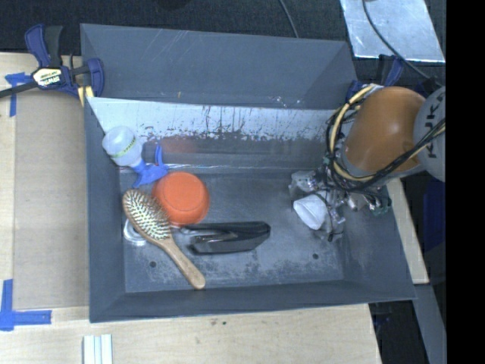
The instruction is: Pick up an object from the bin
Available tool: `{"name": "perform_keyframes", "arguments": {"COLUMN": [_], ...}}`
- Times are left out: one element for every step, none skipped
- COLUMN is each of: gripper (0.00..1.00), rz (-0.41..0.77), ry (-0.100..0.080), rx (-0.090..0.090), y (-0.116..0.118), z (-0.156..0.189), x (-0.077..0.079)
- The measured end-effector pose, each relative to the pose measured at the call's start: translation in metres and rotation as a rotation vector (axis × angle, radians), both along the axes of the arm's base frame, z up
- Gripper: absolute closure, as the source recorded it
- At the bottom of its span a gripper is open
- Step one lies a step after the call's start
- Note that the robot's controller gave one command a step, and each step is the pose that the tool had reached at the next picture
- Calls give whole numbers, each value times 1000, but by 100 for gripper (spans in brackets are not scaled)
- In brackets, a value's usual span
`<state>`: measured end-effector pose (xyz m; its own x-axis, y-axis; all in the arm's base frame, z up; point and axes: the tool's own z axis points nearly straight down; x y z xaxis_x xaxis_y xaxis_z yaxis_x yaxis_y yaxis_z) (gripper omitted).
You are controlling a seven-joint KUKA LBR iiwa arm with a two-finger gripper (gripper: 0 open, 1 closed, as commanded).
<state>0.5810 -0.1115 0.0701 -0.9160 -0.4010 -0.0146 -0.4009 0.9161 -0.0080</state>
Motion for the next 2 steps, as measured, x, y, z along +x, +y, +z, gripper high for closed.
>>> {"name": "perform_keyframes", "arguments": {"gripper": [100,100], "rz": [-344,-343], "ry": [11,11], "rx": [4,4], "y": [-15,-15], "z": [1,1], "x": [6,6]}}
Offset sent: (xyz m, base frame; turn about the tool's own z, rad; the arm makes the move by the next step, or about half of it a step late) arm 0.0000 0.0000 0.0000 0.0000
